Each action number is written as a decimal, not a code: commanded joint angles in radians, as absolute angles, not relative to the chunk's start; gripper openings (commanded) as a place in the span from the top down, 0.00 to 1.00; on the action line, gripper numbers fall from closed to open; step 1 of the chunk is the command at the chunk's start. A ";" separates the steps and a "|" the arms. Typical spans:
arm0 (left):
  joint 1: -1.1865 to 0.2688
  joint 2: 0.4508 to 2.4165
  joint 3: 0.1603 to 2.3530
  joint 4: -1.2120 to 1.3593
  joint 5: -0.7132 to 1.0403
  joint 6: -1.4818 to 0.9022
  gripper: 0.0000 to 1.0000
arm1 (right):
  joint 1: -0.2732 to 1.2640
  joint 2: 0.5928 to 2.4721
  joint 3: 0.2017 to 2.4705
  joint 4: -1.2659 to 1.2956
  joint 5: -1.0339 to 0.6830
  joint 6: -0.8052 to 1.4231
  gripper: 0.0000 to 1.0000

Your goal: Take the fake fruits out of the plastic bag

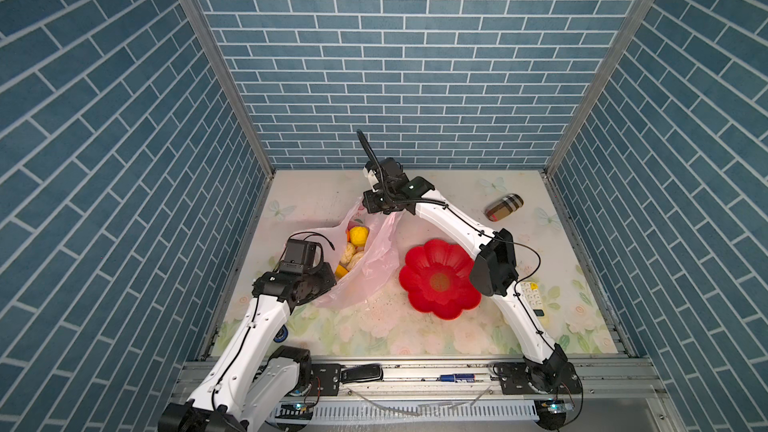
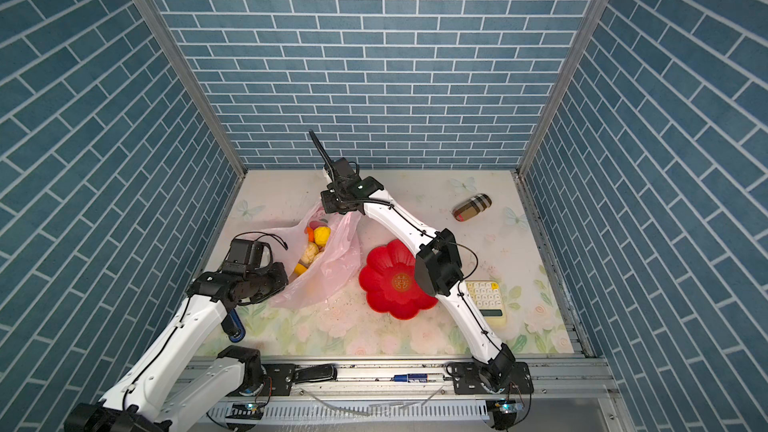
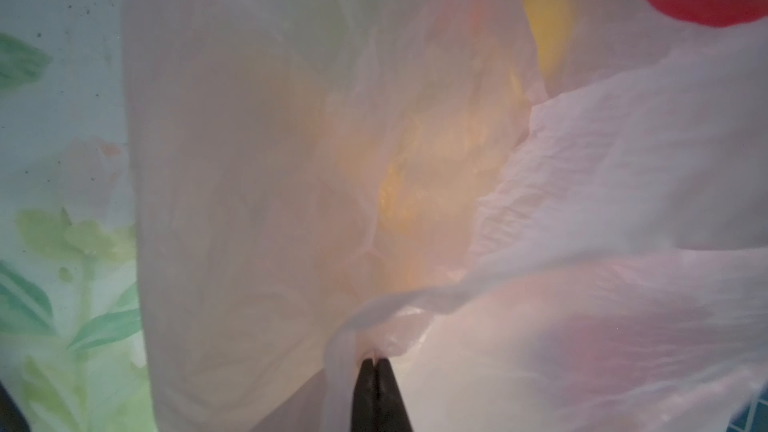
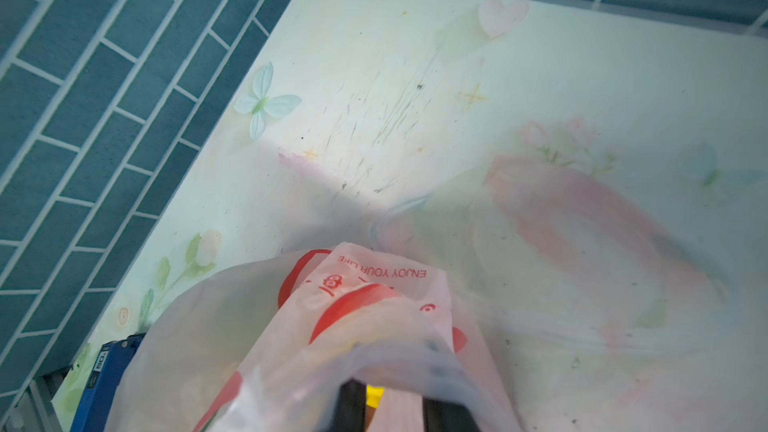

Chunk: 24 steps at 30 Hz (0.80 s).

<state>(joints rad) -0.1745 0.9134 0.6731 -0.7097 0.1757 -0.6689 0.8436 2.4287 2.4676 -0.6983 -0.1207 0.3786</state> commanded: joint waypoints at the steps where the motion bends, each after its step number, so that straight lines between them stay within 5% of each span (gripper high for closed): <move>1: -0.181 0.938 0.693 -0.627 0.126 -0.731 1.00 | 0.854 2.407 2.470 -0.801 -0.165 0.307 0.74; 8: -0.181 0.987 0.752 -0.569 0.104 -0.745 1.00 | 0.973 2.146 2.080 -0.678 -0.147 0.362 0.72; 24: -0.185 0.962 0.701 -0.547 0.090 -0.745 1.00 | 1.110 1.966 1.541 -0.506 -0.241 0.537 0.76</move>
<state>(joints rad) -0.1776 0.9821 0.7284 -0.5499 0.1131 -0.7380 1.0927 2.0285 1.6028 -0.5331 -0.2012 0.4755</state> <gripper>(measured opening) 0.047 0.245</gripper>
